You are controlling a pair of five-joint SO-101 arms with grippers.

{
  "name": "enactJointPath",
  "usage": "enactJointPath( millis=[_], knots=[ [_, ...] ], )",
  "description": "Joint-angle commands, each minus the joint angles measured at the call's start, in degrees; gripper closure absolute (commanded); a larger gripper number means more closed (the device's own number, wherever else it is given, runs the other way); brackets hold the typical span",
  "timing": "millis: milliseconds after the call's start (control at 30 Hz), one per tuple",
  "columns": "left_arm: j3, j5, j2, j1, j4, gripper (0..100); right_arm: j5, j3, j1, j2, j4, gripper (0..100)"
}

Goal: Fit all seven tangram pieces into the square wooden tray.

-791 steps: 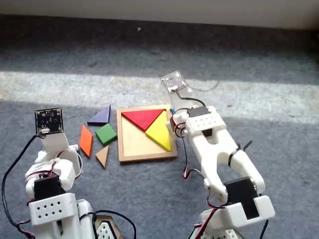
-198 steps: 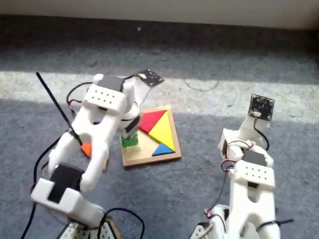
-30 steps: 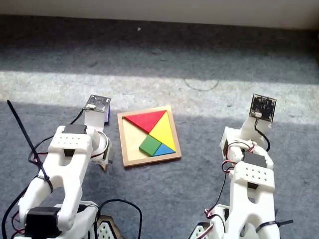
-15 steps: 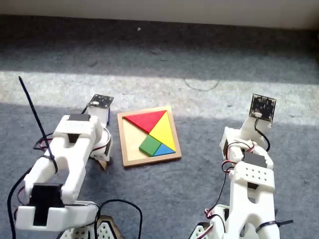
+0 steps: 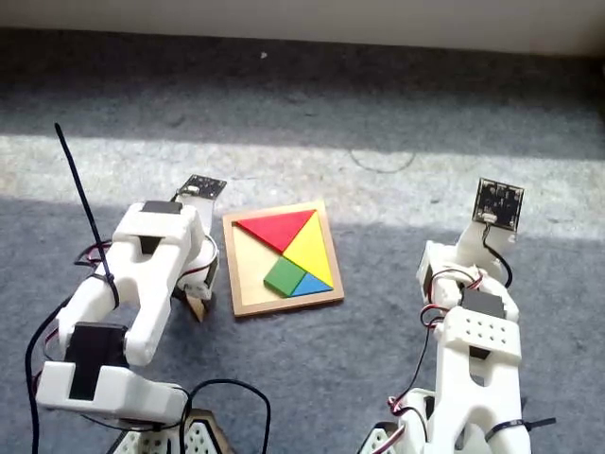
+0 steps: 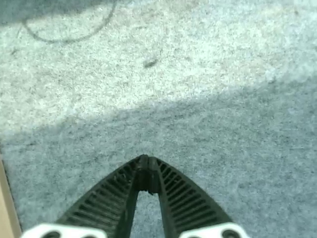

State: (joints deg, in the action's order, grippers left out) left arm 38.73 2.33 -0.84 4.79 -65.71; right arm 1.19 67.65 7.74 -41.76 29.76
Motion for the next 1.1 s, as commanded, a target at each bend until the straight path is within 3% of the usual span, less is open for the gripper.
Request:
enactJointPath(
  millis=[0,100,267,700,933,1067],
  knots=[
    [-3.21,0.53,5.05,-1.89,-0.09,93,0.88,-0.31,-0.57,-1.63,-1.27,98.8],
    [-3.12,1.67,10.86,-4.09,-0.09,93,0.88,-0.31,-0.57,-1.63,-1.27,98.8],
    [-3.47,14.59,16.40,-8.66,0.00,93,0.88,-0.31,-0.57,-1.63,-1.27,98.8],
    [-7.08,41.49,16.31,-10.68,0.35,93,0.88,-0.31,-0.57,-1.63,-1.27,98.8],
    [-6.73,48.18,16.31,-15.87,0.35,93,0.88,-0.31,-0.48,-1.63,-1.27,98.8],
    [-6.02,53.71,13.49,-16.40,0.35,81,0.88,-0.40,-0.48,-1.63,-1.27,98.8]
  ],
)
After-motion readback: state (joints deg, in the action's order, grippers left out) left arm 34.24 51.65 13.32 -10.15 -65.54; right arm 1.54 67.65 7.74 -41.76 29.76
